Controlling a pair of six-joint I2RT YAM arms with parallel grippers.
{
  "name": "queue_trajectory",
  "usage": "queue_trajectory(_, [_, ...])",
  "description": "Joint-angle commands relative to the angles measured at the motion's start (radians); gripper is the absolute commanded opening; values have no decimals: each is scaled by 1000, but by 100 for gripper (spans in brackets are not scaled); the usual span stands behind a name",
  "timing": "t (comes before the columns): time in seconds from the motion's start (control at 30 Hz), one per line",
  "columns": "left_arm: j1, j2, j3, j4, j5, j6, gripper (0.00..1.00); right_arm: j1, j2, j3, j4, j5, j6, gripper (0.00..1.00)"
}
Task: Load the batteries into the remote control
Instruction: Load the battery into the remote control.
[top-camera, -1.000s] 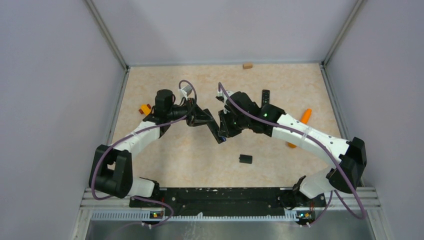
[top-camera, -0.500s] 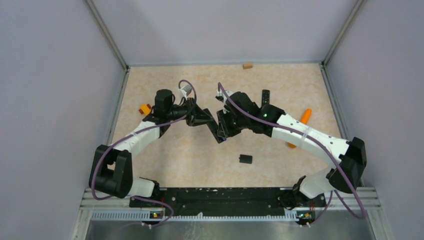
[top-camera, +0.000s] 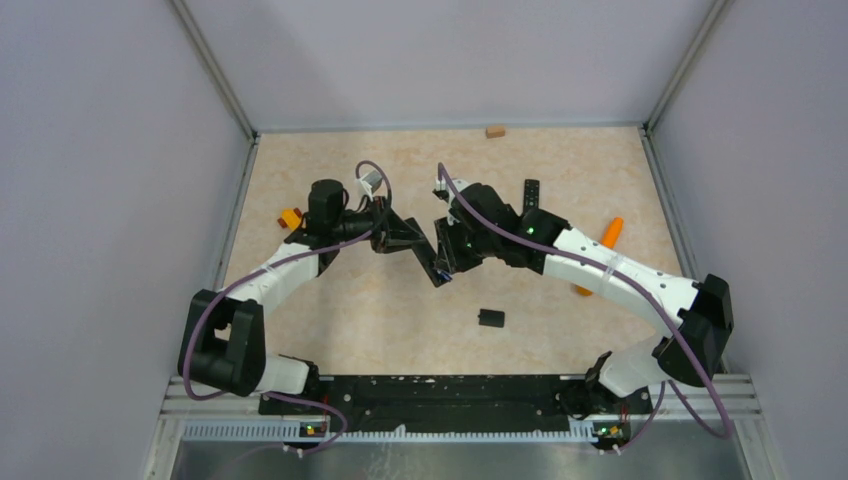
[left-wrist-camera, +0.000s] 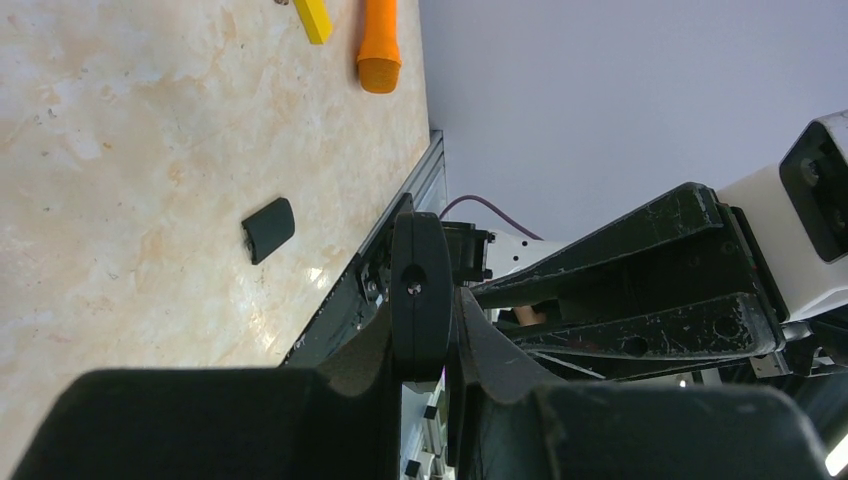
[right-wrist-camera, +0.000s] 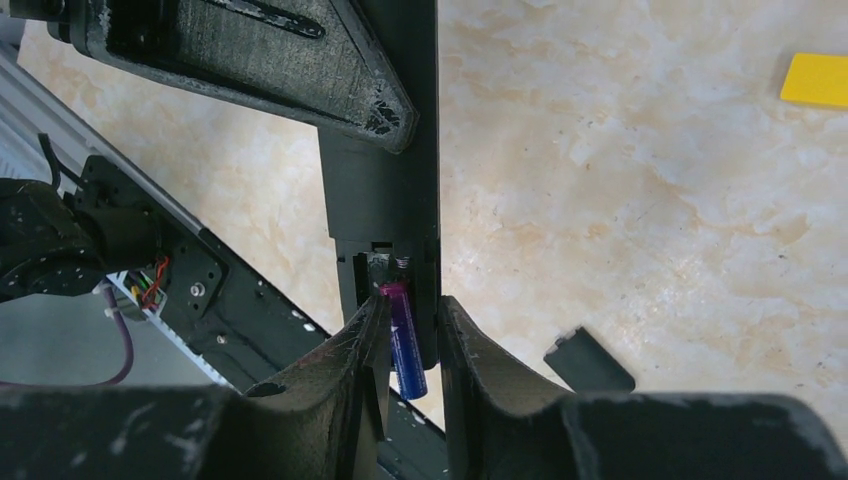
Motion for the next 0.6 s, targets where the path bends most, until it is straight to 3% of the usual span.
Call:
queue_trajectory(0.0, [9, -20, 0, 45, 25, -9, 0, 14, -31, -3, 32, 23, 2, 25])
queue_trajectory(0.27, [14, -26, 3, 46, 27, -17, 0, 14, -36, -29, 66, -23, -10, 31])
queue_trajectory(0.57, [17, -38, 1, 50, 33, -30, 0, 15, -43, -54, 75, 121, 31, 19])
